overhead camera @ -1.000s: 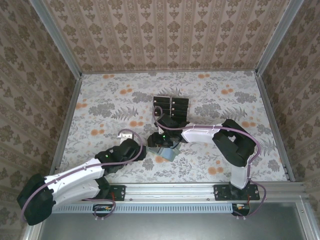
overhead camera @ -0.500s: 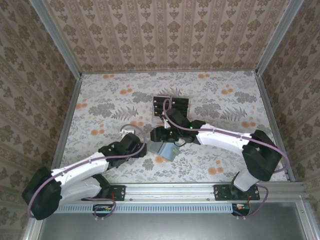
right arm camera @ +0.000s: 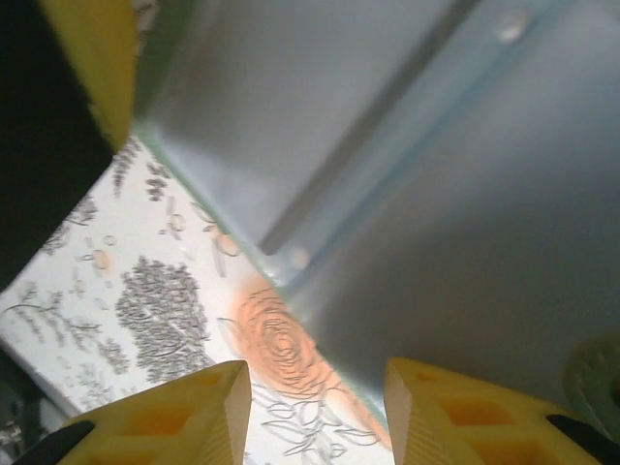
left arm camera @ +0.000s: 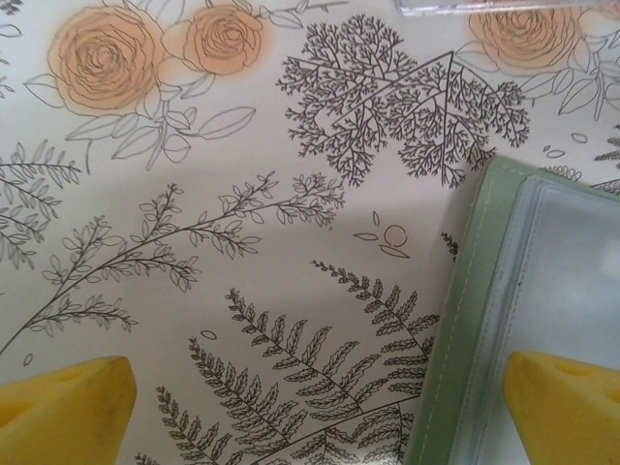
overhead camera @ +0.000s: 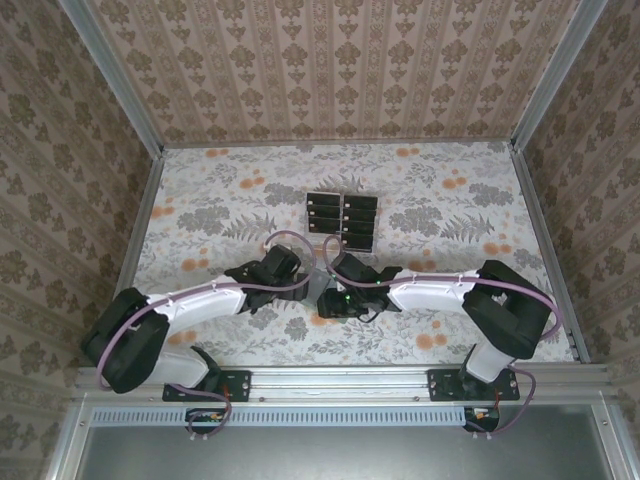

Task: Put the credit cards into the card holder

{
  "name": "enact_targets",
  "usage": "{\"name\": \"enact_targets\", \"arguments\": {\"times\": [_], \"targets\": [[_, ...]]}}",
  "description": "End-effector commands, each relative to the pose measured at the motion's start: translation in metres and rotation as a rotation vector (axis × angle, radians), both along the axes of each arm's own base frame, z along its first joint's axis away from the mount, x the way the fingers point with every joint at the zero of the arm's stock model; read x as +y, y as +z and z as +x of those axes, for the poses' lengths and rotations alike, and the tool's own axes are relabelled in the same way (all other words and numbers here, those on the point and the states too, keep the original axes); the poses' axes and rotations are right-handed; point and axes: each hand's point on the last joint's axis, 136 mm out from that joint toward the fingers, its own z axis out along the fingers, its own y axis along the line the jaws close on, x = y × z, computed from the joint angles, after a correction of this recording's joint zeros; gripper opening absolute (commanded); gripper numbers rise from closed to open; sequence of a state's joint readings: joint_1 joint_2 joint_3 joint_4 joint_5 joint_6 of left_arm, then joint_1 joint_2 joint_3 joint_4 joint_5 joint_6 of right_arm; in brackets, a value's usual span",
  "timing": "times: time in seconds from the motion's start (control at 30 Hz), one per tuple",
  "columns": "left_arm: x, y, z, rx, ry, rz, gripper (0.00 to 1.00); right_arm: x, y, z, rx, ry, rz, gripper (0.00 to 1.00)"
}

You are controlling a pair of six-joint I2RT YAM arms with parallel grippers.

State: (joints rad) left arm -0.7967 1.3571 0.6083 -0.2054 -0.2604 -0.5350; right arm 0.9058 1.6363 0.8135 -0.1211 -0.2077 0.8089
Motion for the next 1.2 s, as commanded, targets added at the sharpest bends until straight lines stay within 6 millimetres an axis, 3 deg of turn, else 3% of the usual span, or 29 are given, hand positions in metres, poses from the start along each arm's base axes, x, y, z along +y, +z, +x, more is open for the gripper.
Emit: {"name": "enact_targets", "arguments": {"times": [0.0, 0.17, 0.43, 0.73, 0.83, 0.97, 1.07, 1.17], "targets": [[0.000, -0.006, -0.001, 0.008, -0.009, -0.006, 1.00, -0.013, -0.013, 0.002, -0.017, -0.001, -0.060, 0.40], [0.007, -0.020, -0.014, 0.041, 0.015, -0.012, 1.00, -0.033, -0.024, 0.002, -0.005, 0.008, -0.114, 0.38], [0.012, -0.033, -0.035, 0.077, 0.026, -0.022, 1.00, -0.057, -0.023, 0.002, -0.008, 0.014, -0.158, 0.38], [0.004, -0.035, -0.057, 0.086, 0.034, -0.054, 1.00, -0.064, -0.019, 0.001, 0.008, 0.020, -0.135, 0.38], [0.005, -0.029, -0.057, 0.072, 0.045, -0.059, 1.00, -0.054, 0.004, 0.004, -0.017, 0.033, -0.066, 0.38], [0.011, -0.007, -0.048, 0.020, 0.066, -0.064, 1.00, -0.043, 0.058, 0.019, -0.095, 0.021, 0.051, 0.40], [0.017, 0.009, -0.039, -0.009, 0.093, -0.084, 1.00, -0.051, 0.105, 0.043, -0.210, -0.022, 0.090, 0.44], [0.022, 0.021, -0.028, -0.025, 0.120, -0.112, 1.00, -0.071, 0.131, 0.076, -0.320, -0.061, 0.030, 0.49]]}}
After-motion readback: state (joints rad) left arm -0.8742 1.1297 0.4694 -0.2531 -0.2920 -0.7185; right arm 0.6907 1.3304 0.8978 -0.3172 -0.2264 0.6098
